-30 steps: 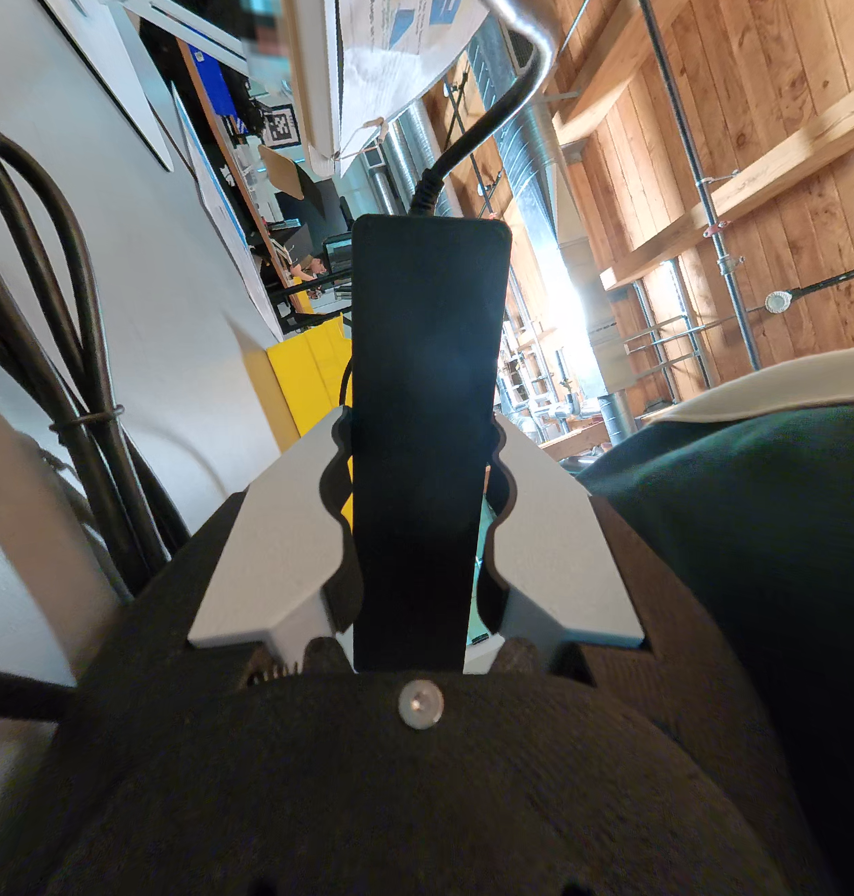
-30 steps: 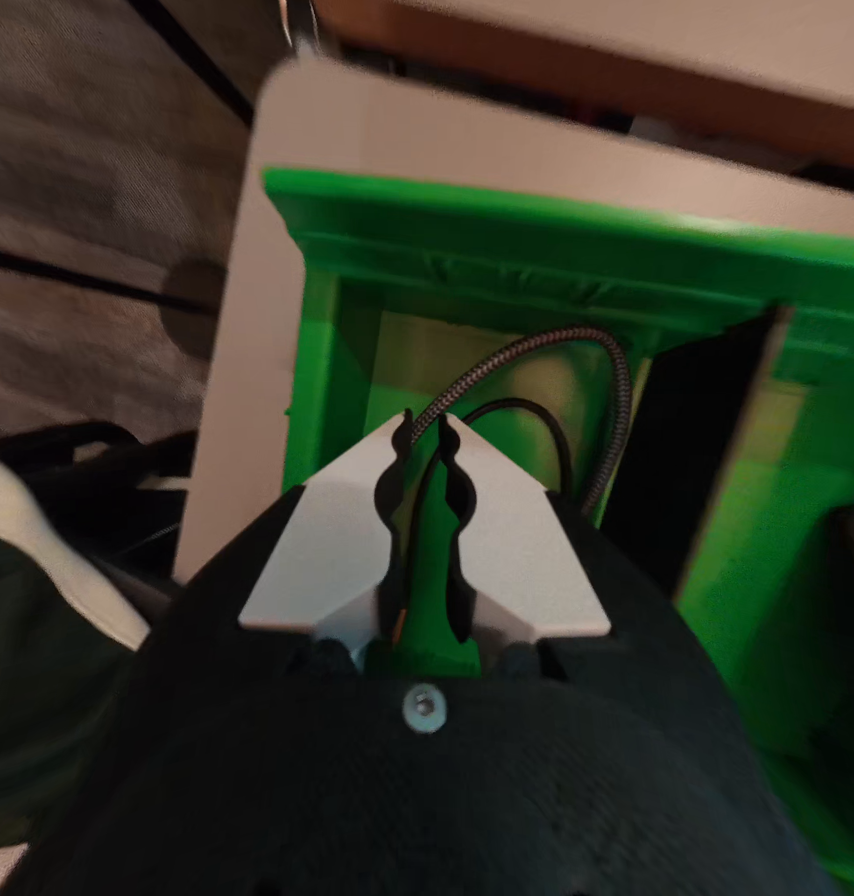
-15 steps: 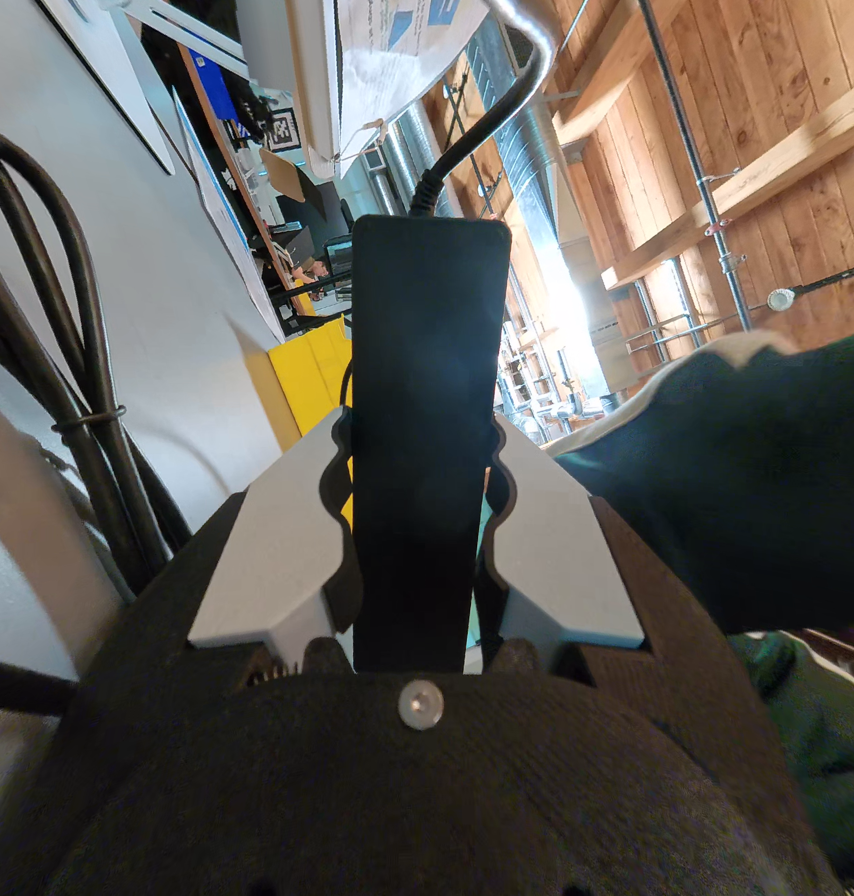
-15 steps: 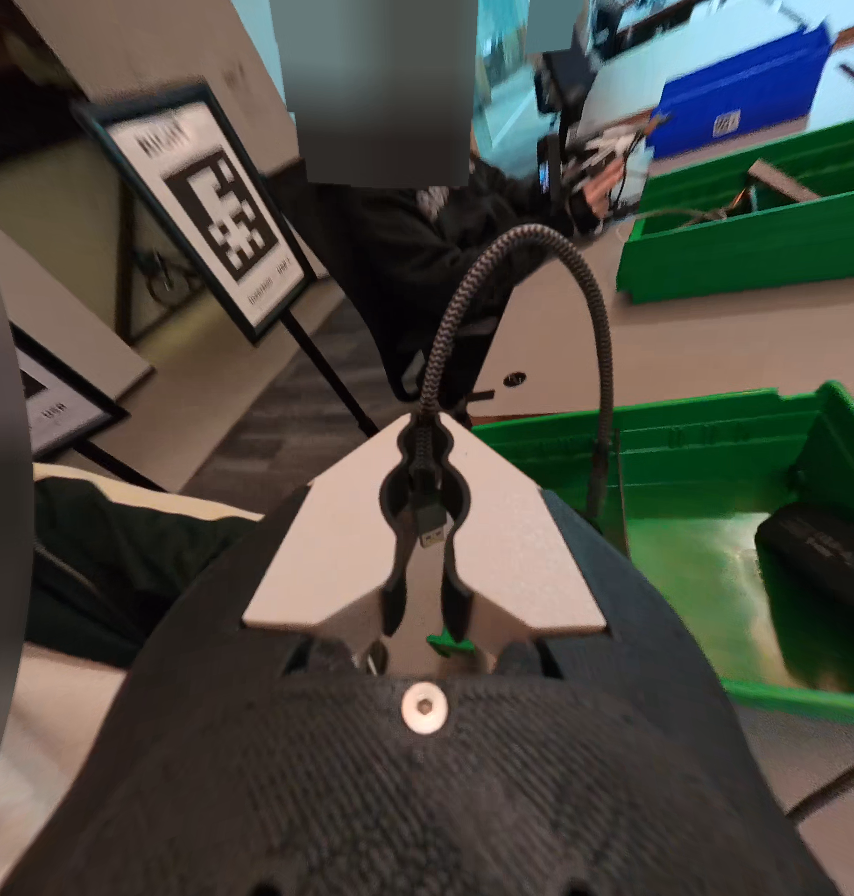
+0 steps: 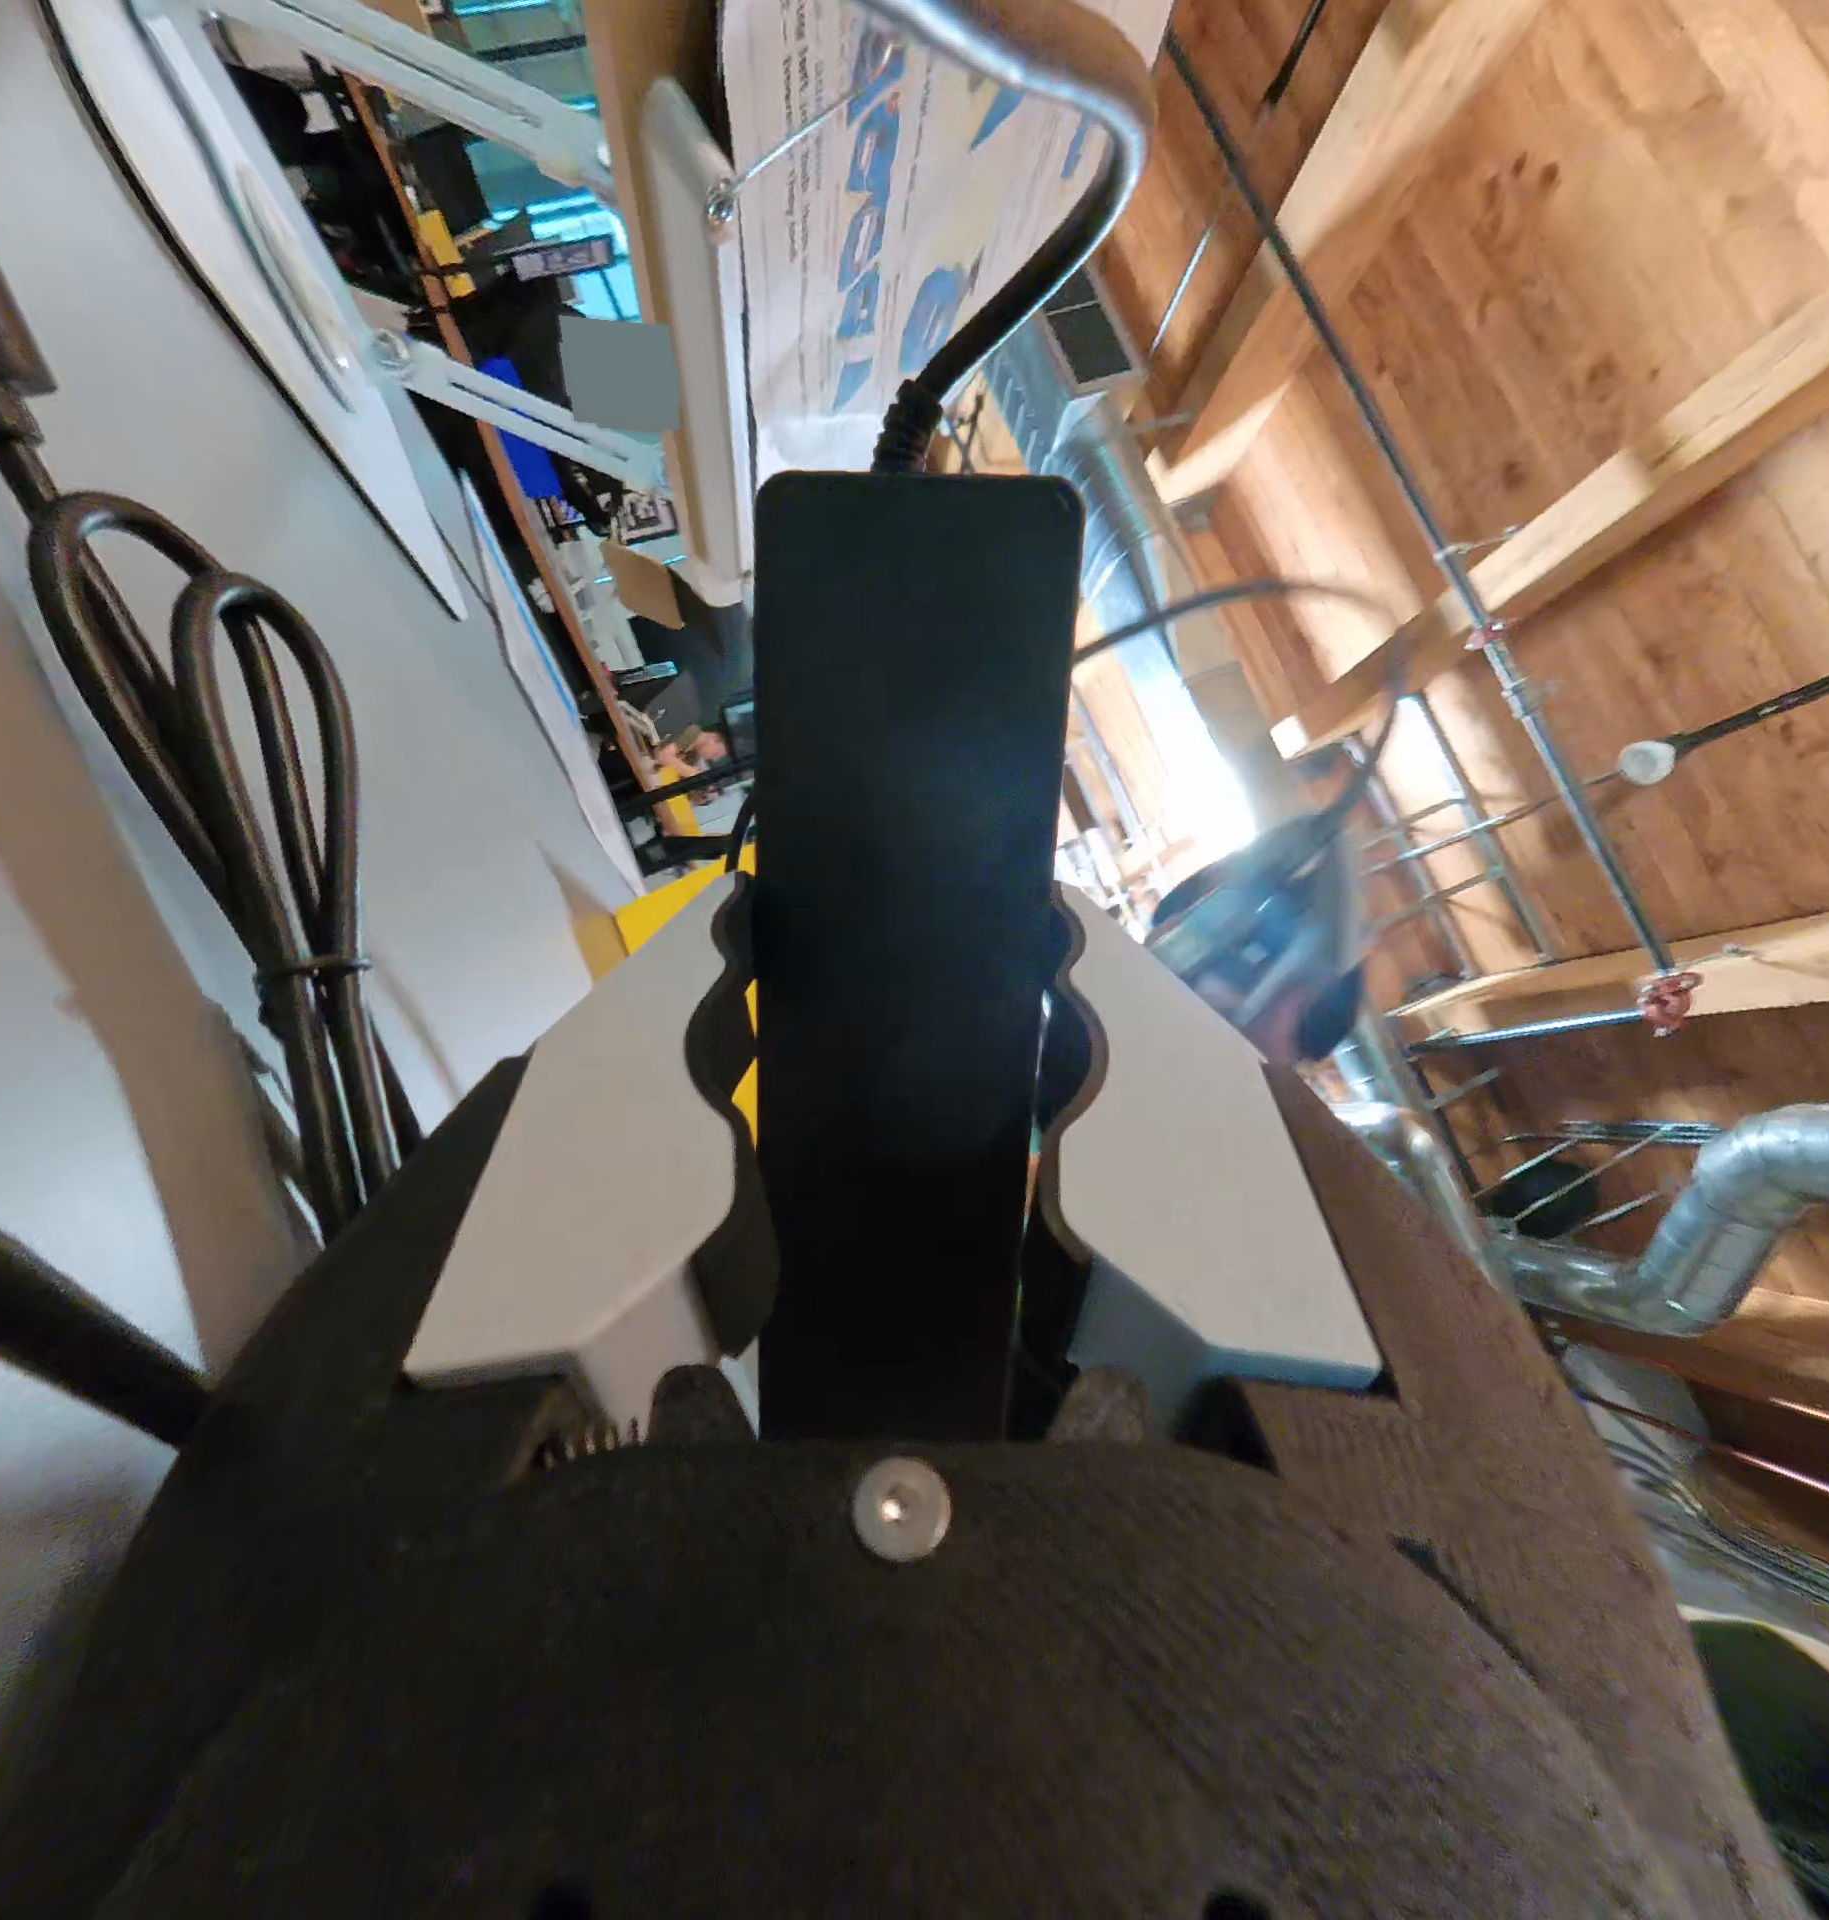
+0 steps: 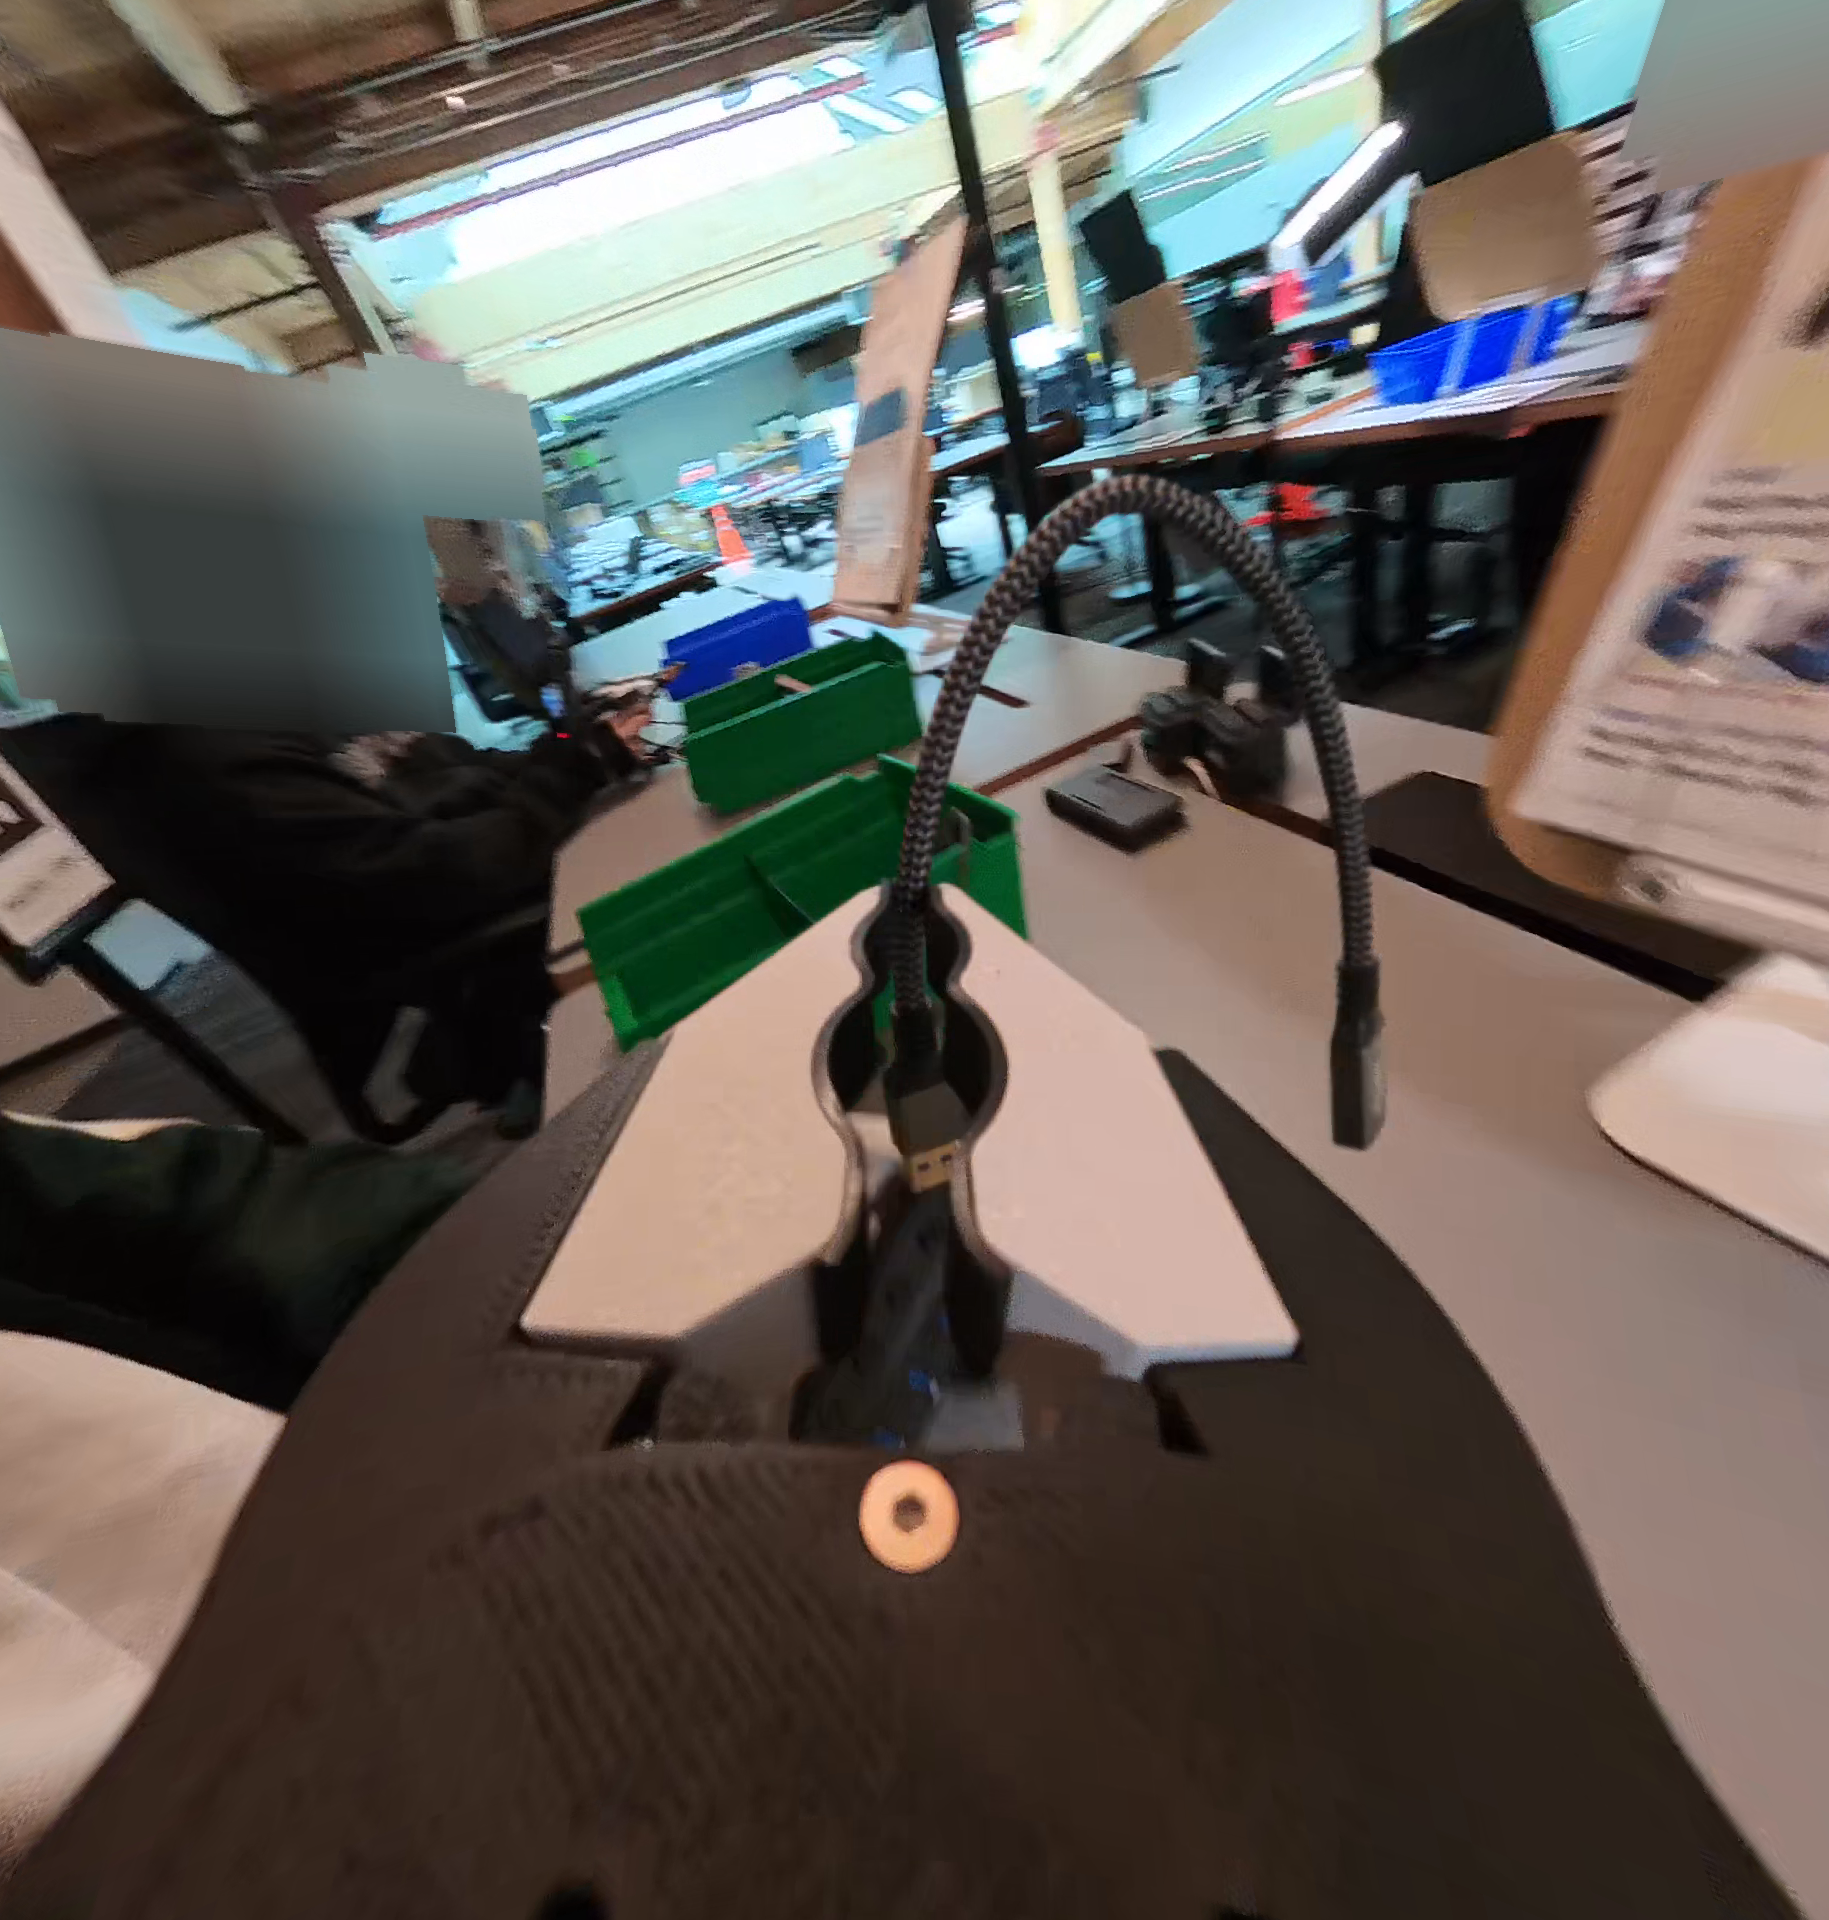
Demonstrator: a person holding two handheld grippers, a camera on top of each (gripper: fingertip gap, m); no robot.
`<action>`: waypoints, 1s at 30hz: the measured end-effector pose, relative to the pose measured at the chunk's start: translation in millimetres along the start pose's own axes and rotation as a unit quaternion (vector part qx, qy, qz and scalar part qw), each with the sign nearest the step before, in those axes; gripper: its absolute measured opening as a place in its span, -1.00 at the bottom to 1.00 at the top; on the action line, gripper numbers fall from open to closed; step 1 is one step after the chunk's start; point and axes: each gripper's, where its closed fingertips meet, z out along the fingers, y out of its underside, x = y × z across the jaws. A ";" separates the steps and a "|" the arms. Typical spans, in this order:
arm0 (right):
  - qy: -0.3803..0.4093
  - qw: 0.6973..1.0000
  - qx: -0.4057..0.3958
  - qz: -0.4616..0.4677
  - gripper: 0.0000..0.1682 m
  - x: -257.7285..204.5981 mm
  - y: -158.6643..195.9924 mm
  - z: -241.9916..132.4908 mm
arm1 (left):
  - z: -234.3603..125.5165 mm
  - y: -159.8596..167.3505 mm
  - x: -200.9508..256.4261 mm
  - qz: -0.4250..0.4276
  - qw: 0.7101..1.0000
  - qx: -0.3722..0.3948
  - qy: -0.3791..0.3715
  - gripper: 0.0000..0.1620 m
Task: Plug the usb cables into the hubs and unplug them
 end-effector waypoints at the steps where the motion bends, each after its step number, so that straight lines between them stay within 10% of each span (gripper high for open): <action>1: 0.022 1.000 0.002 0.000 -0.95 5.3 11.5 -16.3 | 0.1 -0.9 1.9 -0.004 1.000 0.001 0.010 -0.35; 9: 0.054 0.989 0.069 0.123 -0.96 13.7 112.4 -93.2 | 1.9 2.9 25.1 -0.002 0.996 -0.017 0.083 -0.36; 19: -0.040 0.888 0.244 0.388 -0.95 42.6 118.6 -125.5 | 2.2 4.8 42.4 -0.006 0.991 -0.032 0.133 -0.35; 30: 0.005 0.881 0.235 0.410 -0.96 62.3 133.2 -132.7 | 2.6 2.3 31.8 -0.026 0.993 -0.026 0.112 -0.35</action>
